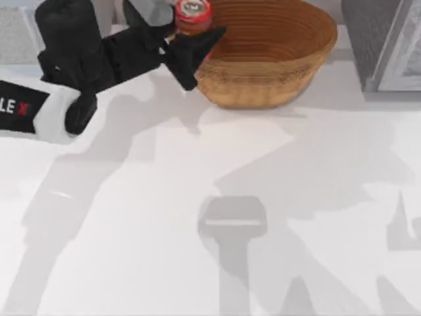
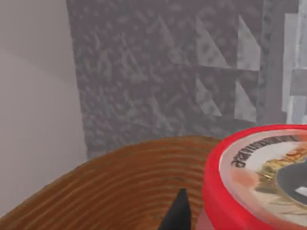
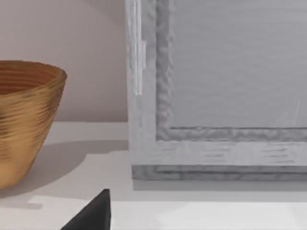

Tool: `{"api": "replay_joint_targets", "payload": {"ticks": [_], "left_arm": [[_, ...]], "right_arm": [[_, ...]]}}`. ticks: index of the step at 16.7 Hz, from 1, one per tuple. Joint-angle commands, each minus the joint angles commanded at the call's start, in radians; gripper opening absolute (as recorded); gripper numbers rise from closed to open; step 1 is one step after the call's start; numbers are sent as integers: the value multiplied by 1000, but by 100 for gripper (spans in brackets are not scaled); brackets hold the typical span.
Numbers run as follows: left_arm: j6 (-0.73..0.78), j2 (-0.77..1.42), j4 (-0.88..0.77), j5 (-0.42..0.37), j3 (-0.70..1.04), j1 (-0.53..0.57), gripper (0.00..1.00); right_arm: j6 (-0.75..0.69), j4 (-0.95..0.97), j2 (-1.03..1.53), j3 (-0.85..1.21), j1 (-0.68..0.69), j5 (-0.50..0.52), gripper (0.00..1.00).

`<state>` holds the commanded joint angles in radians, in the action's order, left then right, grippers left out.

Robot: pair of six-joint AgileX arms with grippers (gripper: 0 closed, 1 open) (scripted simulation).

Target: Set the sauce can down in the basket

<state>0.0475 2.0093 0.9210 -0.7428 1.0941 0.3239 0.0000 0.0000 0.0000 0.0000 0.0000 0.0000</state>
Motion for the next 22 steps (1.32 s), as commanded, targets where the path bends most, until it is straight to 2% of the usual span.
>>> {"api": "replay_joint_targets", "payload": {"ticks": [3, 6, 8, 14, 22], "left_arm": [[-18, 34, -167, 197, 206, 59, 0], [-29, 56, -274, 307, 320, 96, 0], [-32, 61, -296, 329, 343, 104, 0], [-31, 72, -300, 331, 356, 106, 0], [-34, 296, -346, 369, 631, 149, 0]], "right_arm": [[0, 0, 0, 0, 0, 0, 100], [0, 0, 0, 0, 0, 0, 100], [0, 0, 0, 0, 0, 0, 100], [0, 0, 0, 0, 0, 0, 100], [0, 0, 0, 0, 0, 0, 100]]}}
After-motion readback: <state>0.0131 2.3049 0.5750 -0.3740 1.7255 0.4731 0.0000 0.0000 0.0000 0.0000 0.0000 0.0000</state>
